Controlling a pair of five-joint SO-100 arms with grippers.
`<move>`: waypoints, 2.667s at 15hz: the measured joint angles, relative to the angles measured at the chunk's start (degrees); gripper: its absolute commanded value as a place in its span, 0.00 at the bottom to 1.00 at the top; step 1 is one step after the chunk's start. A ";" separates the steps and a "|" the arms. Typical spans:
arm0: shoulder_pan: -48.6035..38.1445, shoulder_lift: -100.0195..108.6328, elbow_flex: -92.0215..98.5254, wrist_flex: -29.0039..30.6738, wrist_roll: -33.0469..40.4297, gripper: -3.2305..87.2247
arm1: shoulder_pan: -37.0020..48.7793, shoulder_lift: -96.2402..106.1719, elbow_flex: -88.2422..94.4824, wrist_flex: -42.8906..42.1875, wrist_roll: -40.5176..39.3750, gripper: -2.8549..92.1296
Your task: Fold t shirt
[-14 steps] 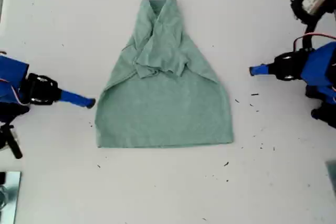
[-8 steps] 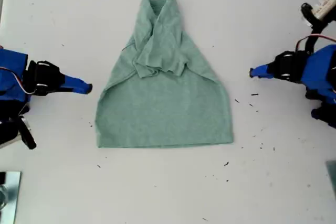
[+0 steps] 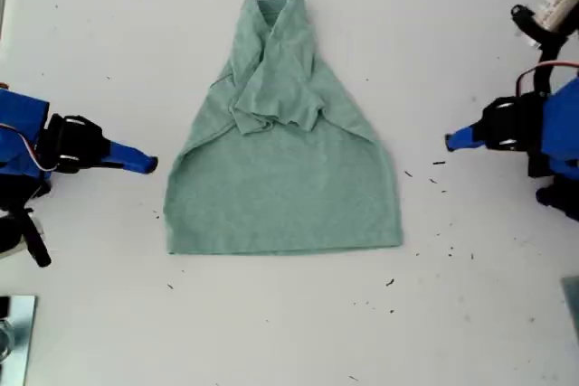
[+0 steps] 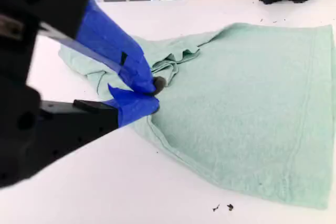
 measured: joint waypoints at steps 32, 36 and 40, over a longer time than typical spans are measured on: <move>3.43 0.00 0.18 0.00 1.76 0.03 | -20.39 -60.29 -43.24 3.43 4.22 0.00; 4.66 0.00 0.18 0.00 0.62 0.03 | -20.39 -74.53 -64.86 7.82 0.97 0.00; 5.62 0.00 0.18 0.00 -0.53 0.03 | -20.48 -95.36 -68.55 -13.45 2.29 0.35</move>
